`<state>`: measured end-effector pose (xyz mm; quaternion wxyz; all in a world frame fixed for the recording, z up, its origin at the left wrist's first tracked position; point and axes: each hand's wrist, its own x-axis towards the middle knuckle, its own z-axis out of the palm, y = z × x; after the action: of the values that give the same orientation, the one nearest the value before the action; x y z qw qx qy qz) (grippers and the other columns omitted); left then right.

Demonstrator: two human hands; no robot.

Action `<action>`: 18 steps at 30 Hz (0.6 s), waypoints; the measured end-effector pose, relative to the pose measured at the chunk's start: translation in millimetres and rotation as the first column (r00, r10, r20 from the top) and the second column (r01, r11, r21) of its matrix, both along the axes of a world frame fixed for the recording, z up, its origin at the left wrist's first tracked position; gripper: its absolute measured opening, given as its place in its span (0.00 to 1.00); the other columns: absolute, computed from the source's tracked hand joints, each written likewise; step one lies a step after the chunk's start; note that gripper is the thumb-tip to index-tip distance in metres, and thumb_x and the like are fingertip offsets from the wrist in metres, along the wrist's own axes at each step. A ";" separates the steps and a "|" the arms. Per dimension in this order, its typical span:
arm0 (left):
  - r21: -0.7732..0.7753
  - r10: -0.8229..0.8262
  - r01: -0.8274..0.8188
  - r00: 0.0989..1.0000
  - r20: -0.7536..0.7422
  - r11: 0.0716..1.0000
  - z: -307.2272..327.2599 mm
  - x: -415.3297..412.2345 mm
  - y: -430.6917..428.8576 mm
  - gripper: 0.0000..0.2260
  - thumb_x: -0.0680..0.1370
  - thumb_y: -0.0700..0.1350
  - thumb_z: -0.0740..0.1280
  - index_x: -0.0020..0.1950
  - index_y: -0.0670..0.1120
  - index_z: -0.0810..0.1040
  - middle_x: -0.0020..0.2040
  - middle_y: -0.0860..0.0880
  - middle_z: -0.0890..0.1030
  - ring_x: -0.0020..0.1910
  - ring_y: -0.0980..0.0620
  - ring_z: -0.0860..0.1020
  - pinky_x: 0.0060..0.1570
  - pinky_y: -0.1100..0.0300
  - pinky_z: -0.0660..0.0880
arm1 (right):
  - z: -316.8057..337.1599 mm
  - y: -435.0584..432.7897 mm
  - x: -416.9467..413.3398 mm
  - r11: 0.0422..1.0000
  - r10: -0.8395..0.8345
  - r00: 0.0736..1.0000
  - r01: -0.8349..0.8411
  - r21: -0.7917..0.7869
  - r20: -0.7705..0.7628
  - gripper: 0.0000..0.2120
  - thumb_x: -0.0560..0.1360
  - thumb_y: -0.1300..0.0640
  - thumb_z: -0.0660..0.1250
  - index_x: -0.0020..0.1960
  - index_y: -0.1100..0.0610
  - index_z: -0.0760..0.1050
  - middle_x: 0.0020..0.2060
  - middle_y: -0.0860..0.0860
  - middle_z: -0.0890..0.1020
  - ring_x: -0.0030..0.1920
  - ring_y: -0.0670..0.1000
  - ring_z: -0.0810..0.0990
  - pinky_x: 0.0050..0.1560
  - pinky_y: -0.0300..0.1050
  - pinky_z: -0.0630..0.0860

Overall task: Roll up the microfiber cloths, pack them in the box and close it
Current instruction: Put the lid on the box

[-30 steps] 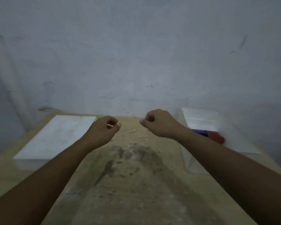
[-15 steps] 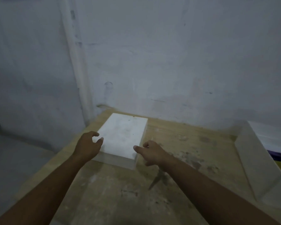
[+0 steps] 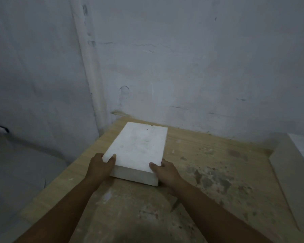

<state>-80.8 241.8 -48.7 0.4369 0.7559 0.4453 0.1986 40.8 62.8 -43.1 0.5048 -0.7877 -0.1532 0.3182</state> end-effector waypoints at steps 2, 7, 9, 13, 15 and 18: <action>0.010 0.006 -0.007 0.998 0.055 1.000 6.8 2.8 -8.1 0.25 0.78 0.54 0.64 0.68 0.38 0.68 0.64 0.40 0.73 0.53 0.45 0.73 0.46 0.53 0.71 | 4.2 -5.3 4.5 0.995 -0.050 0.997 0.055 0.086 -0.061 0.26 0.76 0.45 0.65 0.70 0.56 0.70 0.64 0.53 0.77 0.58 0.56 0.78 0.61 0.56 0.76; 0.030 0.005 -0.010 0.985 0.172 1.000 35.1 14.4 -34.5 0.24 0.78 0.55 0.64 0.68 0.41 0.69 0.65 0.42 0.72 0.53 0.48 0.73 0.47 0.53 0.73 | 34.6 -32.4 18.9 0.975 -0.143 0.980 0.164 0.148 -0.138 0.20 0.79 0.49 0.64 0.68 0.58 0.72 0.58 0.55 0.79 0.54 0.58 0.80 0.56 0.58 0.79; 0.032 -0.013 0.006 0.972 0.235 0.999 47.7 19.6 -50.0 0.22 0.78 0.55 0.64 0.66 0.42 0.71 0.63 0.44 0.73 0.54 0.46 0.75 0.46 0.53 0.74 | 46.0 -50.0 24.6 0.963 -0.183 0.971 0.208 0.170 -0.154 0.19 0.79 0.50 0.64 0.65 0.58 0.73 0.52 0.53 0.80 0.52 0.59 0.80 0.56 0.61 0.78; 0.048 -0.054 0.039 0.934 0.353 0.998 72.4 30.6 -86.2 0.18 0.78 0.53 0.64 0.63 0.43 0.72 0.58 0.48 0.75 0.53 0.48 0.75 0.44 0.56 0.71 | 72.3 -92.2 31.2 0.933 -0.244 0.962 0.266 0.242 -0.119 0.13 0.78 0.52 0.65 0.58 0.59 0.76 0.46 0.51 0.80 0.46 0.57 0.80 0.49 0.56 0.79; 0.035 -0.078 0.070 0.914 0.398 0.997 83.8 37.5 -104.8 0.18 0.78 0.54 0.65 0.61 0.44 0.73 0.56 0.49 0.76 0.53 0.49 0.76 0.44 0.56 0.73 | 90.9 -117.9 34.1 0.923 -0.272 0.960 0.280 0.263 -0.068 0.11 0.78 0.52 0.65 0.56 0.58 0.75 0.45 0.51 0.79 0.44 0.56 0.80 0.46 0.55 0.78; -0.002 -0.129 0.148 0.869 0.478 0.989 99.0 49.2 -133.4 0.20 0.74 0.59 0.68 0.57 0.47 0.75 0.54 0.50 0.78 0.53 0.49 0.78 0.50 0.48 0.79 | 117.8 -159.2 46.2 0.910 -0.311 0.950 0.296 0.292 0.008 0.14 0.78 0.51 0.66 0.59 0.58 0.75 0.47 0.53 0.80 0.45 0.58 0.79 0.41 0.52 0.77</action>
<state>-31.6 108.4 50.3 0.5604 0.7054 0.2725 0.3380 87.0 -96.4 74.6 0.6527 -0.7285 -0.0871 0.1888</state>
